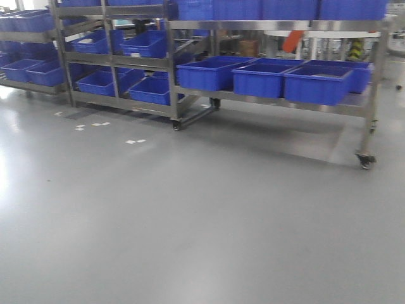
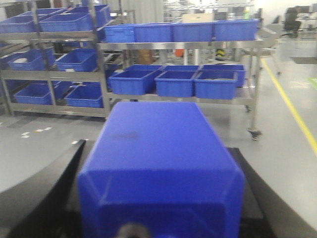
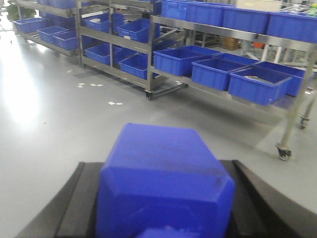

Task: Pick and sort blue part to right shelf
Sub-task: 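Drive the base across the floor past the bin racks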

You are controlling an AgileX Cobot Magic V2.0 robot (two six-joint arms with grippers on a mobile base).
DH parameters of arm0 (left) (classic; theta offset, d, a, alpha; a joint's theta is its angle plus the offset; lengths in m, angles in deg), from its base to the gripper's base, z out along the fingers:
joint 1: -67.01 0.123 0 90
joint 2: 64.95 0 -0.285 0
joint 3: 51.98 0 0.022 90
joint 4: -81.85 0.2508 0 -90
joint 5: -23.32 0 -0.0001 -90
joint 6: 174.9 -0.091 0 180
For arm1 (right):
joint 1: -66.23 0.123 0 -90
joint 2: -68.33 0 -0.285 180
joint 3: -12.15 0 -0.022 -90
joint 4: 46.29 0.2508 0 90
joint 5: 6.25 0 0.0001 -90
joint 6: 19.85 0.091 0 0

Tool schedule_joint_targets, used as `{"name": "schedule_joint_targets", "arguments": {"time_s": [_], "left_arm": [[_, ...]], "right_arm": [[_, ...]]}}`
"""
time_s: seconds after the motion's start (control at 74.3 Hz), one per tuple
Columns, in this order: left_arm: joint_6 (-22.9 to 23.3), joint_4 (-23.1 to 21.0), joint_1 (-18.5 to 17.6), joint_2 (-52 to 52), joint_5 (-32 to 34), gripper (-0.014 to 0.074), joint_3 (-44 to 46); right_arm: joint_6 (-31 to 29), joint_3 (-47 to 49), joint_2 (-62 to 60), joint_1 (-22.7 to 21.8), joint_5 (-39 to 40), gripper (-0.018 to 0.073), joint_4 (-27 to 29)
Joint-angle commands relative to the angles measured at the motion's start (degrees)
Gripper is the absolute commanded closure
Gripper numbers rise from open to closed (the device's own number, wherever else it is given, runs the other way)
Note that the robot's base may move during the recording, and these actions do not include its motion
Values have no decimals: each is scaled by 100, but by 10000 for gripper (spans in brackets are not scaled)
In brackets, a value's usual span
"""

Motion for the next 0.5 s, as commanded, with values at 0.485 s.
{"name": "schedule_joint_targets", "arguments": {"time_s": [0.485], "left_arm": [[2, 10, -38, -87, 491, 283, 166]], "right_arm": [[-34, 158, 98, -10, 534, 223, -144]]}}
